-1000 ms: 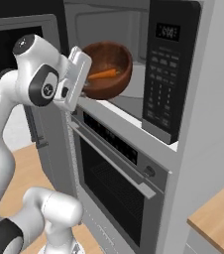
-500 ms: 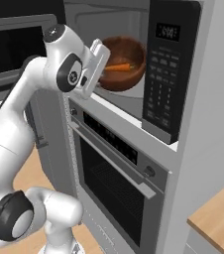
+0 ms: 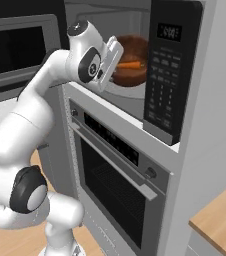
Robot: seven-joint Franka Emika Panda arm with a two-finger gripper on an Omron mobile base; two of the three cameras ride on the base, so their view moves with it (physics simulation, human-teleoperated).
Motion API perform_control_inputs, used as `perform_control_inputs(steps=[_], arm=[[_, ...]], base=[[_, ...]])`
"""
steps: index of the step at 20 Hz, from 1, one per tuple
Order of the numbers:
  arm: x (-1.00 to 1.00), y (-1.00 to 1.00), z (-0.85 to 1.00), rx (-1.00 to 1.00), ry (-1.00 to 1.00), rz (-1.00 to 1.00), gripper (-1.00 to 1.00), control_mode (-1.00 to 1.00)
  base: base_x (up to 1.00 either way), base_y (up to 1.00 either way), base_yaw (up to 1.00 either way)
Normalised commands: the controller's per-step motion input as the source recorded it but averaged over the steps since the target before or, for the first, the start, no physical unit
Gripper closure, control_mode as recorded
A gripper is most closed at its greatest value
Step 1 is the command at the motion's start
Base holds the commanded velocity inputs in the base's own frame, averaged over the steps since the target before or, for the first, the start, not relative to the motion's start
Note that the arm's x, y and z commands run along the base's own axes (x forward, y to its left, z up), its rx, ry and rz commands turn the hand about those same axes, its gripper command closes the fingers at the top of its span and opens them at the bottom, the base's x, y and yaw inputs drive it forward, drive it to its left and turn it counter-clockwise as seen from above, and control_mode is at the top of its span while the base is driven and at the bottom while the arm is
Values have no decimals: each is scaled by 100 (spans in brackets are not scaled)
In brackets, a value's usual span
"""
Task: Pick the carrot from the sink and place it in the bowl. Then pick the bowl and place it in the microwave. Then close the microwave door and press the start button.
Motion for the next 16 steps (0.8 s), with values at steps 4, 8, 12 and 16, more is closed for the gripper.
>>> perform_control_inputs(steps=[4, 8, 12, 16], arm=[[44, -1, -44, 0, -1, 0, 100, -100], [43, 0, -42, 0, 0, 0, 100, -100], [38, 0, -35, 0, 0, 0, 100, -100], [21, 0, -15, 0, -9, 0, -100, -100]], base=[[0, 0, 0], [0, 0, 0], [0, 0, 0], [0, 0, 0]])
